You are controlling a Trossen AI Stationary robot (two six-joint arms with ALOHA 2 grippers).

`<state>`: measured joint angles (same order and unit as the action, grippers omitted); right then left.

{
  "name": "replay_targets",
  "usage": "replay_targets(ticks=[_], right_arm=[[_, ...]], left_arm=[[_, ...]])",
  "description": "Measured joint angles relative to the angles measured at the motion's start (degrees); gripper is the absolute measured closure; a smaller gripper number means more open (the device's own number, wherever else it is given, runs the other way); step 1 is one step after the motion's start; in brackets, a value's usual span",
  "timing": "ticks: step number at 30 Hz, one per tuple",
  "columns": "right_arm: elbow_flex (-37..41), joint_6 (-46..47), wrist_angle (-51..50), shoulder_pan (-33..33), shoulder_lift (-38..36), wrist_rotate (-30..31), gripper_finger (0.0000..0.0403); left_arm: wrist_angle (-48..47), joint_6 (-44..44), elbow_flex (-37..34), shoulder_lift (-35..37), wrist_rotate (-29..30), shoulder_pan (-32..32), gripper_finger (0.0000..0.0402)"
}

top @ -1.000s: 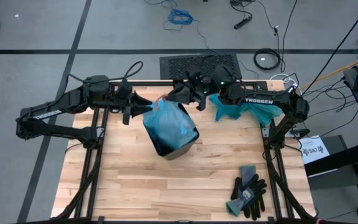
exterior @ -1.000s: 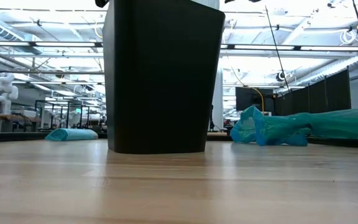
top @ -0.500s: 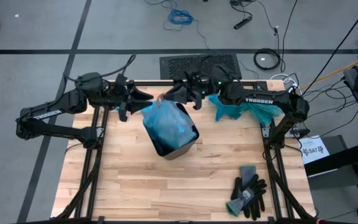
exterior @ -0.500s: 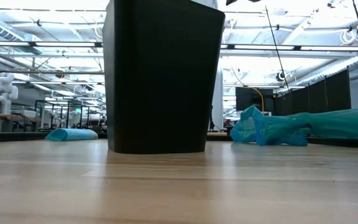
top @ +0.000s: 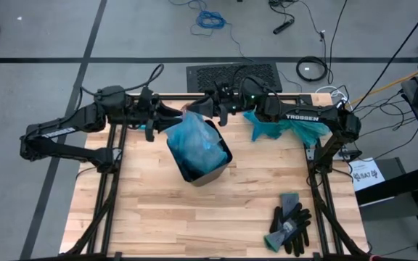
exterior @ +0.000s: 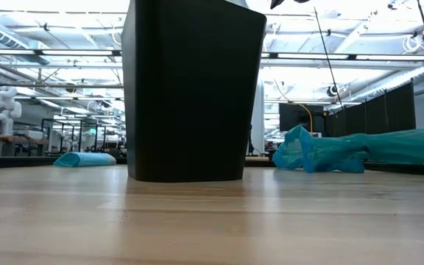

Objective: Place trash/remove bag and relplace
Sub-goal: Remove the blue trash bag from the trash bin

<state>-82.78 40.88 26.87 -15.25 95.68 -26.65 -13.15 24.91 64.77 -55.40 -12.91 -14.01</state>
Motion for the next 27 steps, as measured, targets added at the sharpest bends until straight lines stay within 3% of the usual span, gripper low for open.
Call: replay_targets(ticks=[8, 17, 27], right_arm=[[0.0, 0.1, -0.1, 0.7, 0.0, 0.1, 0.0403], [0.2, 0.2, 1.6, 1.0, 0.1, 1.5, 0.0403], [0.1, 0.1, 10.8, 1.0, 0.0, 1.6, 0.0403]], left_arm=[[-0.8, -1.5, 0.0, -3.3, 6.4, 0.1, 0.0233], [-0.3, -1.7, 0.1, -7.5, 6.6, 2.4, 0.0233], [-1.1, -1.2, 0.0, -13.7, 4.6, 5.3, 0.0233]])
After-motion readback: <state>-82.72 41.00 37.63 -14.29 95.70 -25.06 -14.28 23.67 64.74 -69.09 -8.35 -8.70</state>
